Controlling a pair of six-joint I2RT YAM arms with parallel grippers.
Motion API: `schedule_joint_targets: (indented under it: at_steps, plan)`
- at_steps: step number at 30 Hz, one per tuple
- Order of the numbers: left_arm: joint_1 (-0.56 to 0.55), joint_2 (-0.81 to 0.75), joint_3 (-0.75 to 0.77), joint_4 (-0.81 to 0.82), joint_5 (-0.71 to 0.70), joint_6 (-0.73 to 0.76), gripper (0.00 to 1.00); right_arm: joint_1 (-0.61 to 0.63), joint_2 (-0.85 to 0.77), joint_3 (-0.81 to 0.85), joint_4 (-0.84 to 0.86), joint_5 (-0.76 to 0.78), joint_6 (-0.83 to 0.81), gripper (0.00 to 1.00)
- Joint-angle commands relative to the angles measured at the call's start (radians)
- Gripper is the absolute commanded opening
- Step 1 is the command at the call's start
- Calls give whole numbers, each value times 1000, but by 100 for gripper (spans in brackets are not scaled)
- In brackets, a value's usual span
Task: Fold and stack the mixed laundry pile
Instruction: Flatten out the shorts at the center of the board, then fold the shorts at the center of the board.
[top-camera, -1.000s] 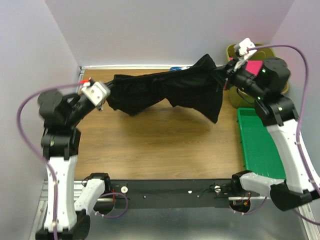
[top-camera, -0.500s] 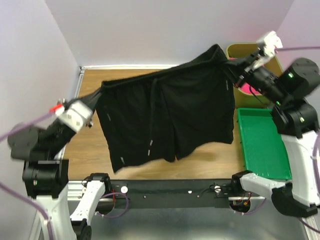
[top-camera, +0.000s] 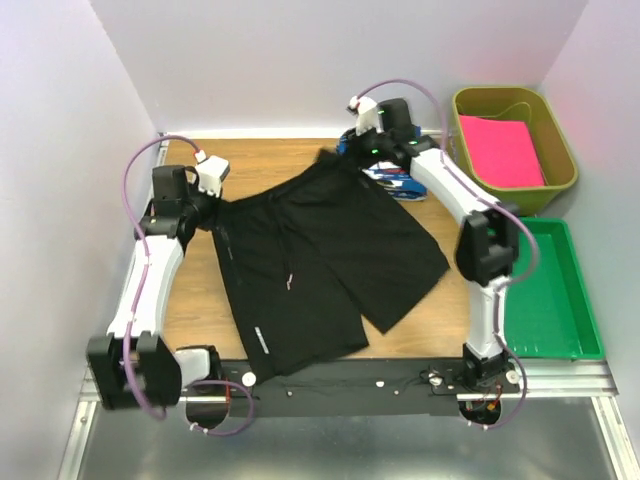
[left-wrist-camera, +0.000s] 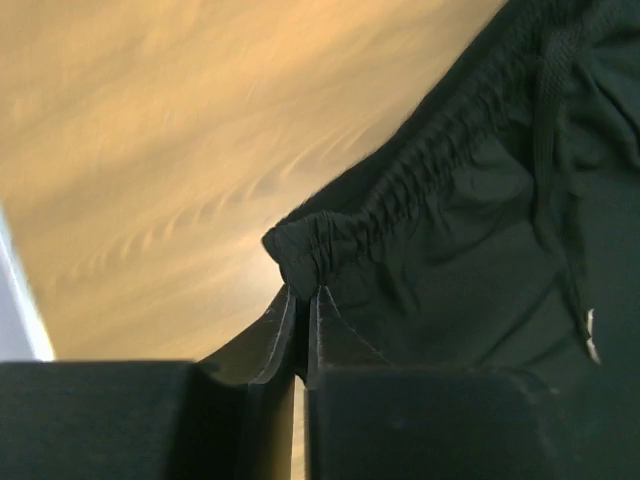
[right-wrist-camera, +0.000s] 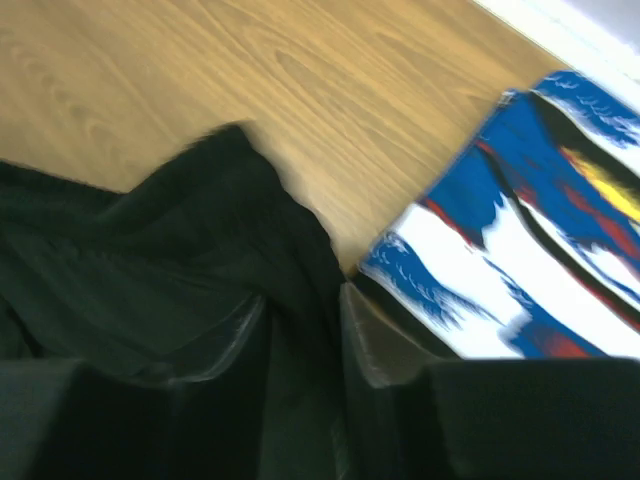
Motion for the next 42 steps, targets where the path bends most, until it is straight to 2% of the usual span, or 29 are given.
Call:
schedule_joint_targets:
  at_steps: [1,2,3,6,8,9,11,16,19,24,30,35,42]
  plan:
    - [121,135,-24,58,-187,69,40,42,173,274,-46,167,-72,80]
    - [171,152,-20,58,-186,73,50,42,184,337,-75,184,-80,83]
    - [205,166,-17,60,-184,85,55,42,197,365,-148,204,-89,85]
    - [279,215,13,54,-183,121,56,42,137,355,-251,215,-135,86]
    - [279,241,22,57,-167,159,57,42,55,232,-273,175,-159,86]
    - [279,254,43,48,-146,174,57,52,17,101,-276,152,-170,85]
    - [273,290,57,32,-75,228,57,79,-83,-13,-308,102,-202,82]
    - [256,372,103,-3,49,279,49,275,-194,-370,-302,57,-224,69]
    - [229,422,131,-14,74,288,42,381,-197,-458,-230,68,-175,60]
    - [144,505,172,-45,45,296,32,486,-108,-523,-157,156,-121,52]
    - [52,570,184,-11,-57,290,24,500,-31,-575,-130,288,-115,46]
    - [51,631,178,-17,-216,309,13,490,-45,-647,-159,403,-173,45]
    - [48,464,-88,-109,-256,357,2,349,-147,-764,-215,421,-326,43]
